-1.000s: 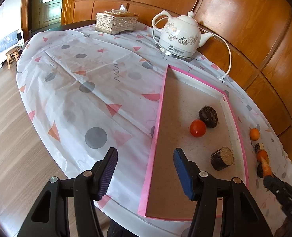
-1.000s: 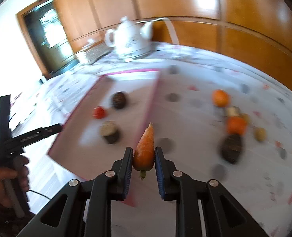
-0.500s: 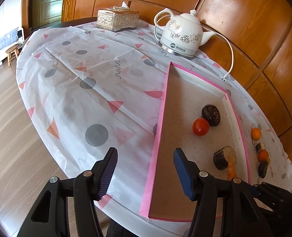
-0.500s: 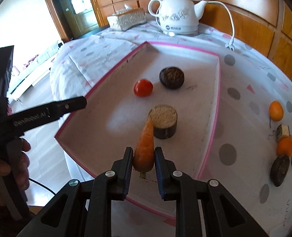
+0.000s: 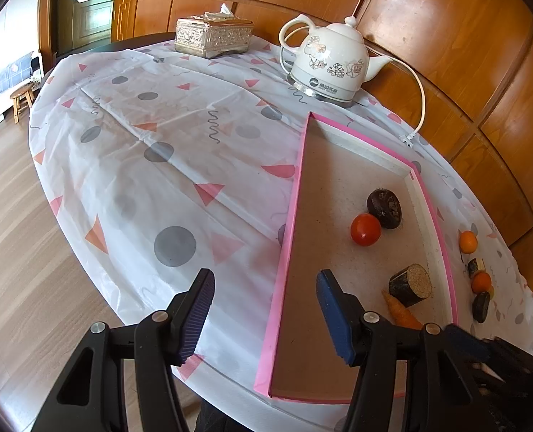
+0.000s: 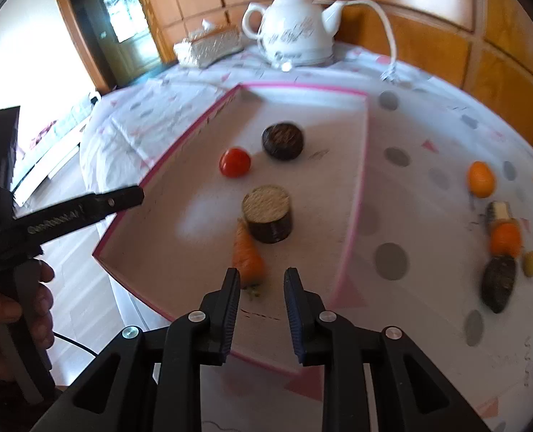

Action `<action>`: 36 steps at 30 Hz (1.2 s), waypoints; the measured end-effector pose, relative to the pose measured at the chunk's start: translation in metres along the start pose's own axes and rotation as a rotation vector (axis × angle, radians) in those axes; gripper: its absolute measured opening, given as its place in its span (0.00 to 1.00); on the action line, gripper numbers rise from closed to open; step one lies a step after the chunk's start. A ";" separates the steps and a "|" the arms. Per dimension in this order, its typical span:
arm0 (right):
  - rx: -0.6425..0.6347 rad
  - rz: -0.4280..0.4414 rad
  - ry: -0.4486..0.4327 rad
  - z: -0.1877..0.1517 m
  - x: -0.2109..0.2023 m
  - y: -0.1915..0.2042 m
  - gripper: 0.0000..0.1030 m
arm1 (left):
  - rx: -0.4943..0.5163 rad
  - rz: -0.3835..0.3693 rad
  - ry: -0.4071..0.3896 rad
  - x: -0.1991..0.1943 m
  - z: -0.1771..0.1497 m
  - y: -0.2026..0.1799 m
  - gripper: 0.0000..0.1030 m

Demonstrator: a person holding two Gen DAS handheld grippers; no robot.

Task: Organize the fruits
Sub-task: 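Carry the carrot with the right gripper into the pink tray and release, then reach the left gripper past the tray toward the large orange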

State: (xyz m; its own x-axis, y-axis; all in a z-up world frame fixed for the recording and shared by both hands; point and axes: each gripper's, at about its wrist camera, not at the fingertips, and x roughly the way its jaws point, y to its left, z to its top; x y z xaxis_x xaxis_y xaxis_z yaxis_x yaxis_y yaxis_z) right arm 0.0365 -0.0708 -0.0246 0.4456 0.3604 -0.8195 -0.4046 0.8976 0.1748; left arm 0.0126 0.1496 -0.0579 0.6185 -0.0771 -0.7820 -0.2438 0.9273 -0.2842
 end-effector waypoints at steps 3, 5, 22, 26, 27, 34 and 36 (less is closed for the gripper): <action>0.023 -0.026 -0.050 -0.004 -0.018 -0.006 0.24 | 0.002 -0.001 -0.002 -0.001 0.000 -0.001 0.58; 0.042 -0.053 -0.075 -0.007 -0.026 -0.011 0.24 | 0.005 0.000 -0.004 -0.002 0.001 -0.002 0.58; 0.421 -0.350 -0.106 -0.071 -0.066 -0.130 0.28 | 0.038 0.004 -0.015 -0.006 0.001 -0.011 0.58; 0.503 -0.447 -0.103 -0.092 -0.078 -0.164 0.28 | 0.050 0.006 -0.017 -0.007 0.001 -0.015 0.58; 0.525 -0.469 -0.104 -0.097 -0.081 -0.171 0.28 | 0.052 0.007 -0.017 -0.007 0.002 -0.016 0.58; 0.662 -0.611 -0.104 -0.131 -0.099 -0.222 0.28 | 0.076 0.013 -0.019 -0.007 0.004 -0.024 0.58; 0.684 -0.639 -0.101 -0.139 -0.101 -0.230 0.28 | 0.082 0.014 -0.019 -0.008 0.005 -0.027 0.58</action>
State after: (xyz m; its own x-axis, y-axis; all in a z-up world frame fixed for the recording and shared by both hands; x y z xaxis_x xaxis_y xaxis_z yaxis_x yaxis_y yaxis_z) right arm -0.0261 -0.3490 -0.0576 0.5017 -0.2604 -0.8249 0.4828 0.8756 0.0172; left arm 0.0182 0.1273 -0.0413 0.6295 -0.0572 -0.7749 -0.1911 0.9552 -0.2258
